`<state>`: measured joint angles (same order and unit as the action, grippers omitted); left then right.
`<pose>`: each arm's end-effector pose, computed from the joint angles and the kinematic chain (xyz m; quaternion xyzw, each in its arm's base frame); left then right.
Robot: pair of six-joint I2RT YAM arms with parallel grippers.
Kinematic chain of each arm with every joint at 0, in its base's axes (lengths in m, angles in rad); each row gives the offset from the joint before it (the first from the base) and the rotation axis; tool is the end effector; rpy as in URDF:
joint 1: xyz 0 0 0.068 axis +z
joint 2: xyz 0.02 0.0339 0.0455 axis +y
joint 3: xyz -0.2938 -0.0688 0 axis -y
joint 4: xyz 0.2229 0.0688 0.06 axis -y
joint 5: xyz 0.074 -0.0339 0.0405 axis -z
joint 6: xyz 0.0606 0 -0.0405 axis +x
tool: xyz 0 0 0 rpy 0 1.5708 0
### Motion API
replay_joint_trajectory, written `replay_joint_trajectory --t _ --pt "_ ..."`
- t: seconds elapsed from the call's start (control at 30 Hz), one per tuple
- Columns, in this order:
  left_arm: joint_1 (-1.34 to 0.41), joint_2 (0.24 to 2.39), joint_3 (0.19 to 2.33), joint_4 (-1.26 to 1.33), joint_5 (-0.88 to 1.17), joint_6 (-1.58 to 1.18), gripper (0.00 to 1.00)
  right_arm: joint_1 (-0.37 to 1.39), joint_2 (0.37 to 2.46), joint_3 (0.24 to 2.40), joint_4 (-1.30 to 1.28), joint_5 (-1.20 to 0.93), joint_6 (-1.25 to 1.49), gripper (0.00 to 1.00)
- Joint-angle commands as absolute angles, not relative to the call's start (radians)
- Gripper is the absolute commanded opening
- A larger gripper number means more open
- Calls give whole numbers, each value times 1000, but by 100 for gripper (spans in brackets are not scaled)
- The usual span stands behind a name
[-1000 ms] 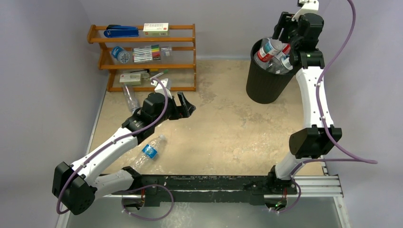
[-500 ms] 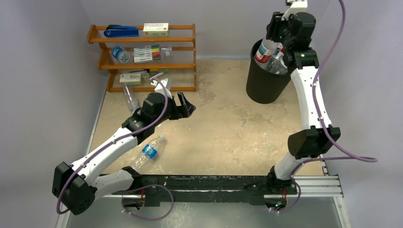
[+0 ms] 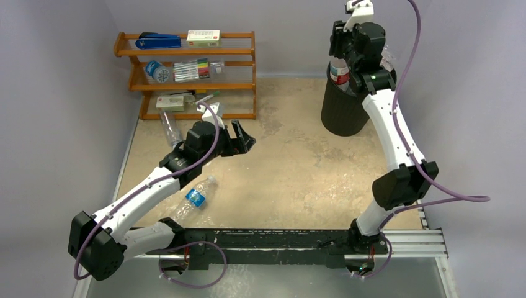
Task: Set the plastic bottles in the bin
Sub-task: Place the plastic bottle in the trash bin.
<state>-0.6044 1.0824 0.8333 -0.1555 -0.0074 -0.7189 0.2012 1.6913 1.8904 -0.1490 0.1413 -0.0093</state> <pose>0.1950 -0.1341 0.3232 -0.0498 0.8333 -0.3359 0.4363 0.3895 0.0707 0.5148 -0.0214 0.6890 0.0208 0.7241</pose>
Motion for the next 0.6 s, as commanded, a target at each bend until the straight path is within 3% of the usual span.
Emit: replay_joint_trajectory --t 0.0,0.17,0.4,0.57 --pt "-604 1088 828 -102 -1 -716 87 191 1710 1802 -263 176 55 47" --pt "-604 1091 831 -100 0 -716 87 171 1683 1792 -260 144 77 56" --pt "-604 1083 825 -100 1 -719 87 98 1710 1815 -325 110 125 48" --pt "-604 1073 822 -101 2 -721 87 72 1751 1799 -356 114 155 48"
